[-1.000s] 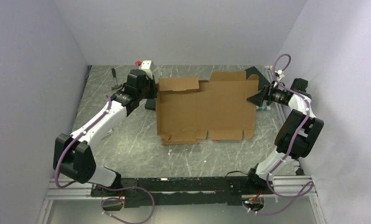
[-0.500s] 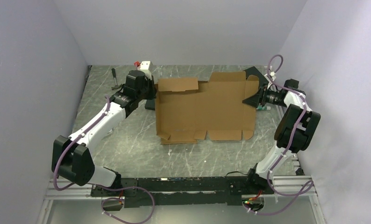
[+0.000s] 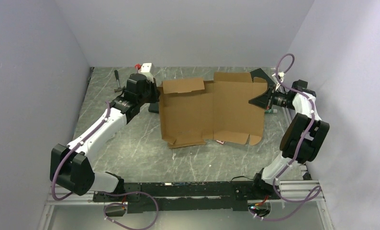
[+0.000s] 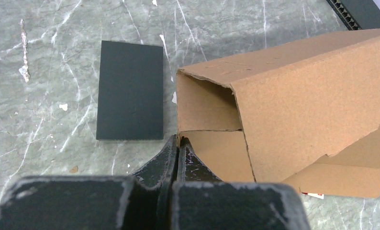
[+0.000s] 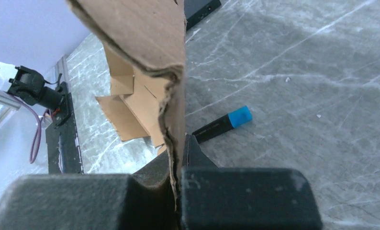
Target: Fold the paper box
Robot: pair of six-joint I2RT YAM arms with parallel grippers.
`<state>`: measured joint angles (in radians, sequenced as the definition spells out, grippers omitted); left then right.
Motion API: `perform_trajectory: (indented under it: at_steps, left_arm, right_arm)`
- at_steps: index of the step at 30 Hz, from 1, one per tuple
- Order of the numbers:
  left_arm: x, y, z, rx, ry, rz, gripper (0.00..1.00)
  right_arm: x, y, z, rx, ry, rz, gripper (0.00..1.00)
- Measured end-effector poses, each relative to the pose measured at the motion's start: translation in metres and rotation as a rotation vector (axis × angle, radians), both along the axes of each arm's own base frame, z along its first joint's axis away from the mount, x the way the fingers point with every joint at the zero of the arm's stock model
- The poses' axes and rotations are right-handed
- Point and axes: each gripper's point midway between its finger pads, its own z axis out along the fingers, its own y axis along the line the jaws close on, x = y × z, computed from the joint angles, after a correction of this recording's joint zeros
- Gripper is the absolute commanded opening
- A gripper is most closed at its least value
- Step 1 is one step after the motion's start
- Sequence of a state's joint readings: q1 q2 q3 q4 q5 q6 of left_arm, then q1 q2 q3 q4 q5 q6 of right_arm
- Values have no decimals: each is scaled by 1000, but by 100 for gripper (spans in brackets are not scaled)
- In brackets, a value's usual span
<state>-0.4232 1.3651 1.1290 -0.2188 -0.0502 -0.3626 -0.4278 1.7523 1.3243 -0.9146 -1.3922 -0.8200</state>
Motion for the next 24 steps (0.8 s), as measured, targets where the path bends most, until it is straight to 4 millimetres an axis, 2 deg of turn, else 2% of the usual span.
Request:
perform_trajectory:
  at_steps: [3,8,11,13,17,20,24]
  left_arm:
    - [-2,0,0,-11,-5,3,3]
    - [-9,1,5,-36,-14,0,25]
    - [-16,3,15,-68,-31,-15,36]
    - [-21,6,21,-90,-41,-21,43]
    - [-39,17,36,-133,-80,-38,65]
    - [-59,27,51,-156,-129,-44,81]
    - [-87,37,82,-199,-230,-49,89]
  right_arm:
    - [-8,4,16,-18,-38,2,0]
    - [-24,8,44,-99,-104,-28,0]
    - [-37,13,63,-178,-174,-67,0]
    - [-45,20,76,-228,-231,-93,0]
    - [-55,36,101,-278,-331,-105,0]
    - [-54,39,105,-289,-348,-107,0]
    - [-54,44,99,-305,-343,-105,0]
